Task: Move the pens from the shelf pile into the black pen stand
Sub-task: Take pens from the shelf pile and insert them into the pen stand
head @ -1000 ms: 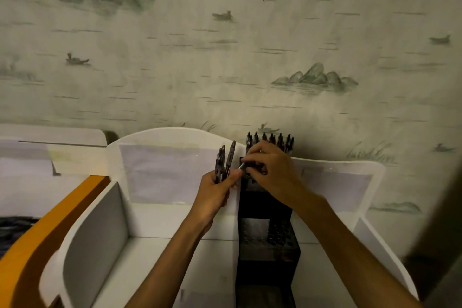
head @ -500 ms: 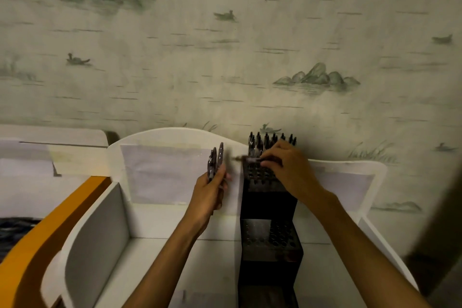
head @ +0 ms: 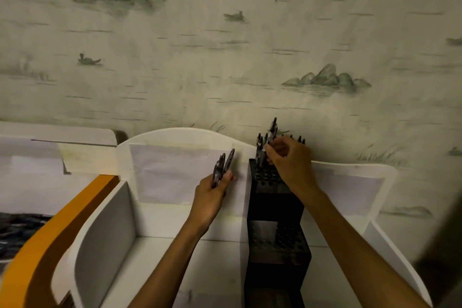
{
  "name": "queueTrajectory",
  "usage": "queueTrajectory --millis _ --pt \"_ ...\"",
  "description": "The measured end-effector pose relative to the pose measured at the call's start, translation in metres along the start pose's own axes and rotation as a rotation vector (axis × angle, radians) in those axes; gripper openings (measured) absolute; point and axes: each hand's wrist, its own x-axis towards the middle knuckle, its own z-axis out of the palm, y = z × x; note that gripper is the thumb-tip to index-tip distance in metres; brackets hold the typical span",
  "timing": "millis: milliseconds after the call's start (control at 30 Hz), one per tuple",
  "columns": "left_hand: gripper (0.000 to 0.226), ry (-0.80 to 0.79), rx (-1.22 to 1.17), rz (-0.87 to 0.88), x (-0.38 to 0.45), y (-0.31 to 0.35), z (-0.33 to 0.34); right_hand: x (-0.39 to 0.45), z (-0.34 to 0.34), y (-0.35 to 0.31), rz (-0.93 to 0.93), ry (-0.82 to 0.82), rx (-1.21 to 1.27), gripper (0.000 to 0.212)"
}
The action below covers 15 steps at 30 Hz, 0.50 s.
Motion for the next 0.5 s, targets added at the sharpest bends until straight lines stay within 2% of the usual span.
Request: queueTrajectory --millis 300,500 --pt "0.016 -0.002 -0.077 0.002 -0.001 0.002 0.0 -0.006 0.007 0.004 -0.022 -0.055 -0.101 0.015" --pt "0.027 0.0 -0.114 -0.021 -0.001 0.004 0.001 -0.015 0.014 0.007 0.012 -0.172 -0.176 0.016"
